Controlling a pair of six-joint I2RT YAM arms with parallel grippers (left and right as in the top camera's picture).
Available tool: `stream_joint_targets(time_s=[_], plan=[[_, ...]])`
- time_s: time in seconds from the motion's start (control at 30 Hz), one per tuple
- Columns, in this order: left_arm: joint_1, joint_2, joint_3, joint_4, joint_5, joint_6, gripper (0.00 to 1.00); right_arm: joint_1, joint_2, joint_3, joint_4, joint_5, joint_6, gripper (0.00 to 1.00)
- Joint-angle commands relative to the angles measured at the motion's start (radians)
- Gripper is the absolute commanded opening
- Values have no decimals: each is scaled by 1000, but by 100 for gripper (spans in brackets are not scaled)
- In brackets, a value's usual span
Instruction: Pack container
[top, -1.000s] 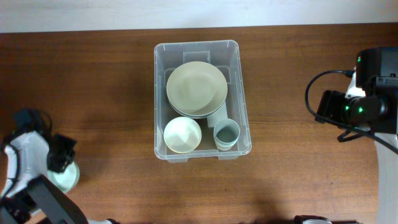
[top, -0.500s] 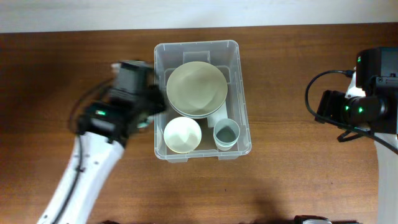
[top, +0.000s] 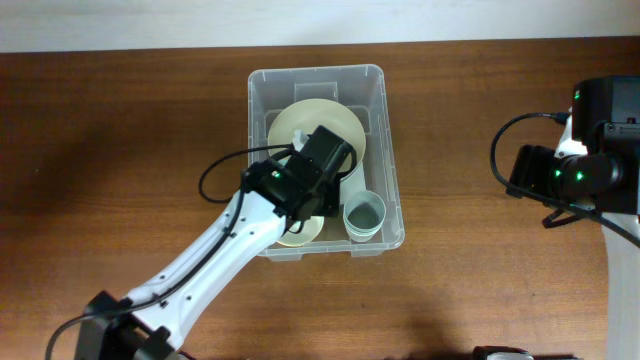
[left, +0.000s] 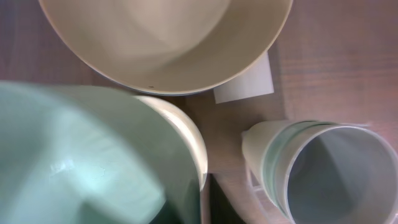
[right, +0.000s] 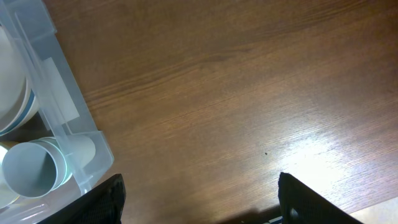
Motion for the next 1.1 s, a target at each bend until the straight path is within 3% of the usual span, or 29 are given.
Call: stream_joint_targets(time_s=[0.0,0.2,0.3,0.47,0.5,0.57,0.6,0.7,0.83,0.93,1.07], plan=[[1,13,12,-1,-19,67,34,5,6,-6,0,-3,-7,74],[34,-24,86,-43,-37,157,46,5,7,-6,1,-3,-7,75],[149,-94,176,-115,-114,157,63,5,11,-6,15,-19,-7,80],[410,-172,204,-67,-116,164,83,39,66,-6,145,-71,-31,85],[474,-172,204,-52,-116,164,99,57,87,-6,182,-70,-38,86],[562,-163,204,-35,-116,164,99,95,144,-6,257,-70,-47,89],[613,-156,204,-31,-116,164,99,118,181,-6,302,-70,-64,97],[719,-140,204,-32,-116,164,99,157,302,-6,437,-58,-79,99],[757,-139,204,-10,-104,165,99,149,372,-6,526,-29,-145,99],[769,-139,204,12,-62,282,99,148,360,-6,535,-13,-149,99],[768,-164,200,-19,-50,337,100,148,304,-6,524,39,-83,99]])
